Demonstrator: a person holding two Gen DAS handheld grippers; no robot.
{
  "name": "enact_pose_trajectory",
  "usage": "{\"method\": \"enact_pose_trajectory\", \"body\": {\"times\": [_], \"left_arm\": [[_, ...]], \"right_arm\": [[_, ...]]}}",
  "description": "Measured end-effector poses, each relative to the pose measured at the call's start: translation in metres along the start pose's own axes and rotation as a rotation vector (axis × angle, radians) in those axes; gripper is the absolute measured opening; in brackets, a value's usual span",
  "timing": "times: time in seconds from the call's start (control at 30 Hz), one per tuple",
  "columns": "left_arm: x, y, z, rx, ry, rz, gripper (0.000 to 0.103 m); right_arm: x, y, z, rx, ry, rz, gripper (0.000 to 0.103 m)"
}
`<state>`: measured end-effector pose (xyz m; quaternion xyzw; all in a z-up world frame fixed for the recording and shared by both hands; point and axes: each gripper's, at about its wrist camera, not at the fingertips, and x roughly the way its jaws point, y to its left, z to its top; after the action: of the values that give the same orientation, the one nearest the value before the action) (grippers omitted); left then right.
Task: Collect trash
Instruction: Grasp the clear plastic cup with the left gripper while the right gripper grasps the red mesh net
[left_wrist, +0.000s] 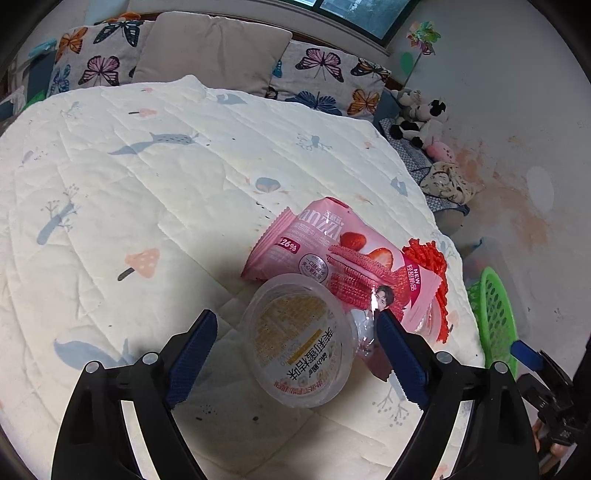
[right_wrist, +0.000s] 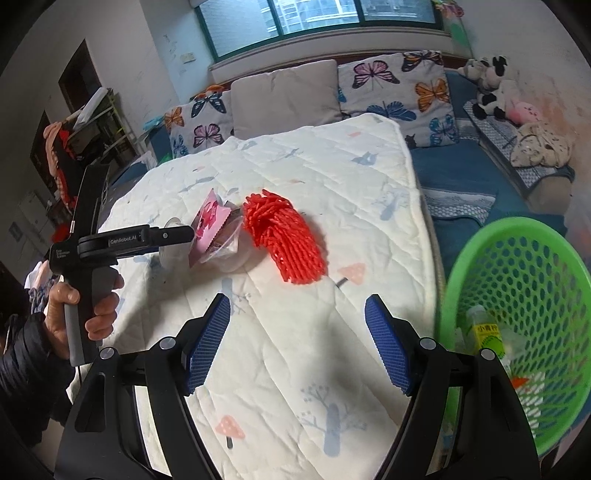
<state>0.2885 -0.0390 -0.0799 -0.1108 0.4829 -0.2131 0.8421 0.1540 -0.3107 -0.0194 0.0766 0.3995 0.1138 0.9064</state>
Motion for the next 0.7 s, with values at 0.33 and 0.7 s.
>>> {"method": "enact_pose_trajectory", "body": {"times": [0.33,0.7], "left_arm": [[0.000,0.003,-0.003,0.009,-0.001,-0.063,0.063],[-0.016,-0.001,-0.004,0.047,-0.027,-0.081,0.035]], "right_arm": [[0.036,0.007,0.016,-0.062,0.044,0.029,0.075],[0.082,0.009,0.032,-0.132,0.074,0.024,0.074]]}}
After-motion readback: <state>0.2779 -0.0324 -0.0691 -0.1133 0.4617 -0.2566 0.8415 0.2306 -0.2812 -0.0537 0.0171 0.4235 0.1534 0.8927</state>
